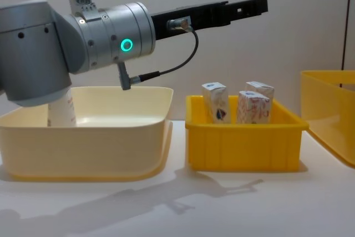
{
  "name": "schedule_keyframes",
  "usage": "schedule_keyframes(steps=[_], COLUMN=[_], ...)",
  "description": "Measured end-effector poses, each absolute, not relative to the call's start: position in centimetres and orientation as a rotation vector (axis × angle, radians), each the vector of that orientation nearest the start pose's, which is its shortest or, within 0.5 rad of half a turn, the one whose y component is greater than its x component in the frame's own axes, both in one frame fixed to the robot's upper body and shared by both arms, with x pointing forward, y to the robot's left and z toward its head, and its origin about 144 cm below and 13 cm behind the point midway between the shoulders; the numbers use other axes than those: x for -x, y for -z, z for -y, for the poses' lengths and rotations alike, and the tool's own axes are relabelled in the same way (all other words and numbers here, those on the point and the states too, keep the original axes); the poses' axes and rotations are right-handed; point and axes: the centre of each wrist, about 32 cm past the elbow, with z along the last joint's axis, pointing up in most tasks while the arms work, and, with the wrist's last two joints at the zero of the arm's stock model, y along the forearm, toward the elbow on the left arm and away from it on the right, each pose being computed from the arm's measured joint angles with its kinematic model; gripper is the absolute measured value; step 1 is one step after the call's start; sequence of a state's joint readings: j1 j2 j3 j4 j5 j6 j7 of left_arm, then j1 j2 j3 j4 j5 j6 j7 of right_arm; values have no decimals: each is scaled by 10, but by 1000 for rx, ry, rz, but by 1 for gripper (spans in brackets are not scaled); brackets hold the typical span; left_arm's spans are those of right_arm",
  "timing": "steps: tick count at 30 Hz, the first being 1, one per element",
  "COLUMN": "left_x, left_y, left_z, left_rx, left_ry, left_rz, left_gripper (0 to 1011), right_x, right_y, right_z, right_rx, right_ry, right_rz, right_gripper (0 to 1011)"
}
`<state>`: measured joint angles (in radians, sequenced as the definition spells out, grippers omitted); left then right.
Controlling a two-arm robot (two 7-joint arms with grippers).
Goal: Bimanual collaborative sorting of washing and personal care products
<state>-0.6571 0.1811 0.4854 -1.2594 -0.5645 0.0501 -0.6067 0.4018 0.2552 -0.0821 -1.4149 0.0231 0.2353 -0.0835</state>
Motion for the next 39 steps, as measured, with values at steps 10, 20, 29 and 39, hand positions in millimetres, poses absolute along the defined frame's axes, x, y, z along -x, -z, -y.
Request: schedule_keyframes(steps=[10, 20, 29, 39], left_x=[-603, -603, -603, -603], left_y=[-1279, -1279, -1279, -1279], left_z=[-156, -156, -156, -156], left_rx=[206, 206, 206, 206], left_ry=[-544, -543, -544, -544], left_rz=[46, 46, 46, 46], left_gripper=[1000, 1000, 1000, 1000], right_x=[-564, -565, -565, -565], right_y=[-1248, -1248, -1248, -1248], right_z=[287, 286, 286, 285], right_rx=[167, 158, 155, 144], right_ry=[1673, 1677, 1679, 1679], right_rz=[149, 129, 120, 125], right_gripper=[822, 1001, 1001, 1001])
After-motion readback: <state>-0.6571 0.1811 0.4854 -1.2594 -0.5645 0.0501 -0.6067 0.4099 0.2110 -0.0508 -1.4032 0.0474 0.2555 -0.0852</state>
